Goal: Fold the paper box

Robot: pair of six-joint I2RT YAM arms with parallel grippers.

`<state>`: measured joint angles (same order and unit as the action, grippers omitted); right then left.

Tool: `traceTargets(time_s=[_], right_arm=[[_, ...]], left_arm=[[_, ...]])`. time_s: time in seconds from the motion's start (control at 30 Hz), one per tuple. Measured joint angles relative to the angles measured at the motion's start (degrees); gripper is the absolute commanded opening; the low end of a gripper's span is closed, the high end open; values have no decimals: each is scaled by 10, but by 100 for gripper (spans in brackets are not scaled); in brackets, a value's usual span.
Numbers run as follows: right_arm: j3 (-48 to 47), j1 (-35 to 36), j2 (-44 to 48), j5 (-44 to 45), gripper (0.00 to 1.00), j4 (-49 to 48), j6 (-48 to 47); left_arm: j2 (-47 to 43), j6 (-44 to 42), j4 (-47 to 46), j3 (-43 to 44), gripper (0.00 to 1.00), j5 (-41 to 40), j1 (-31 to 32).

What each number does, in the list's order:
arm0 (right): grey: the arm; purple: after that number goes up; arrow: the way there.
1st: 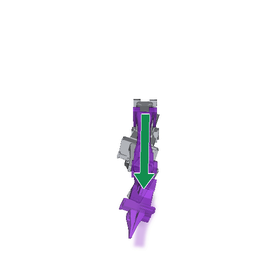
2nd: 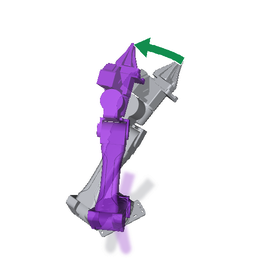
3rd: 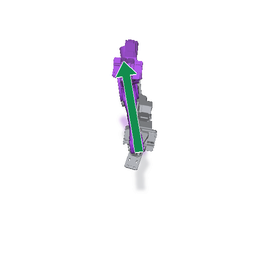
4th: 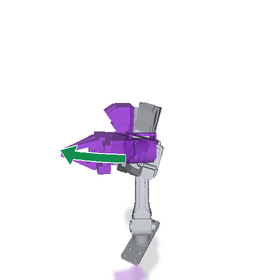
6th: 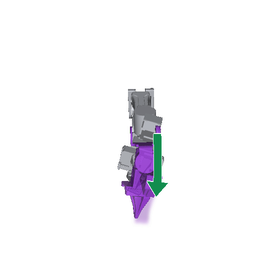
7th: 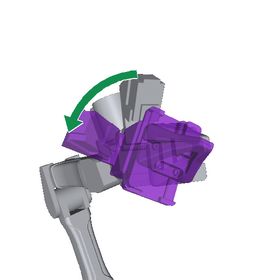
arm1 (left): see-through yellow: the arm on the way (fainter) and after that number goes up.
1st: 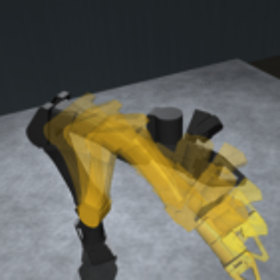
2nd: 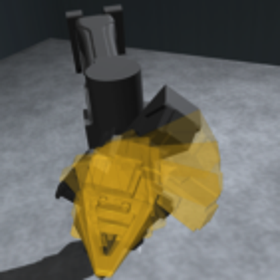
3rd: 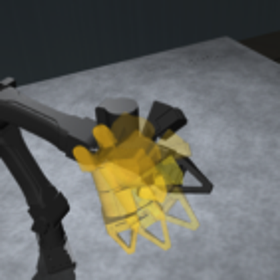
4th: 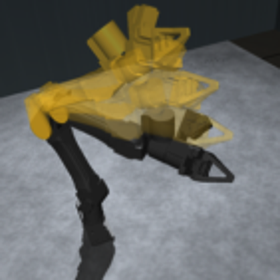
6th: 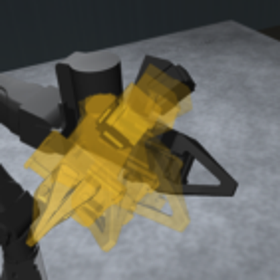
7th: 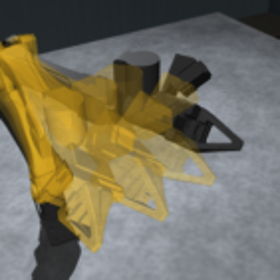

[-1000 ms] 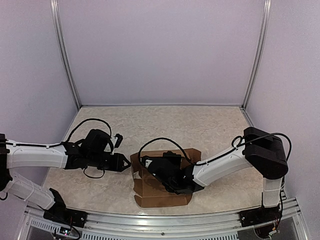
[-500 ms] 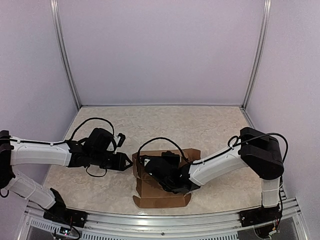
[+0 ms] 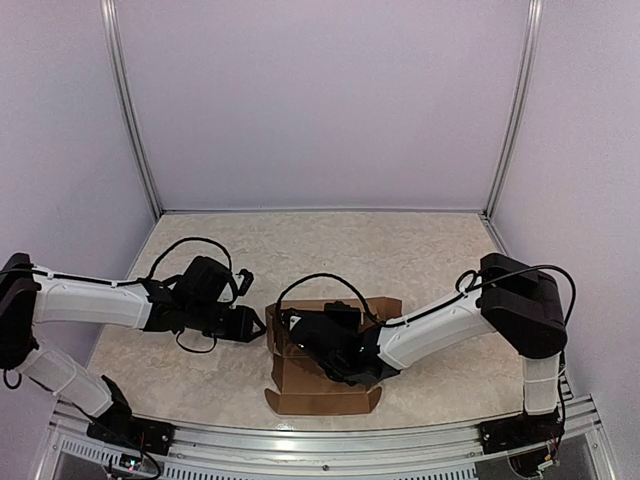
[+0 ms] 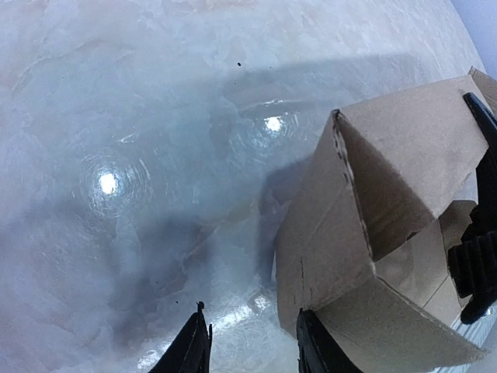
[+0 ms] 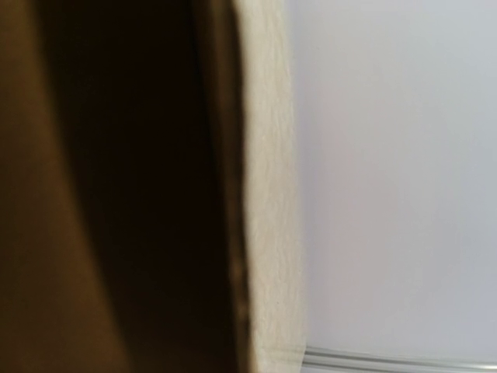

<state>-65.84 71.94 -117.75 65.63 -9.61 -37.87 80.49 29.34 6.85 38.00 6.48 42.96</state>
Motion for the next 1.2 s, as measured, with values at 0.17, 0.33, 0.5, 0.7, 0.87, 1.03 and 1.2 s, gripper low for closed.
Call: traceTargets(time_s=[0.17, 0.33, 0.5, 0.7, 0.87, 1.03, 1.2], right_arm=[[0, -5, -3, -1, 0, 0, 3], [-4, -9, -6, -6, 0, 1, 3], [-4, -9, -6, -9, 0, 1, 3], [-4, -10, -7, -9, 0, 1, 3], [-4, -10, -7, -9, 0, 0, 2], [-2, -7, -7, -3, 0, -8, -4], [1, -1, -7, 7, 0, -14, -4]], left_arm=[[12, -1, -9, 0, 38, 8, -13], [23, -1, -22, 0, 38, 13, -23], [26, -1, -28, 0, 37, 24, -23], [26, -3, -31, 0, 38, 24, -13], [19, -3, -37, 0, 38, 23, -8], [-2, -3, -44, -6, 38, 21, -3], [-18, -3, -52, -24, 38, 16, 1]])
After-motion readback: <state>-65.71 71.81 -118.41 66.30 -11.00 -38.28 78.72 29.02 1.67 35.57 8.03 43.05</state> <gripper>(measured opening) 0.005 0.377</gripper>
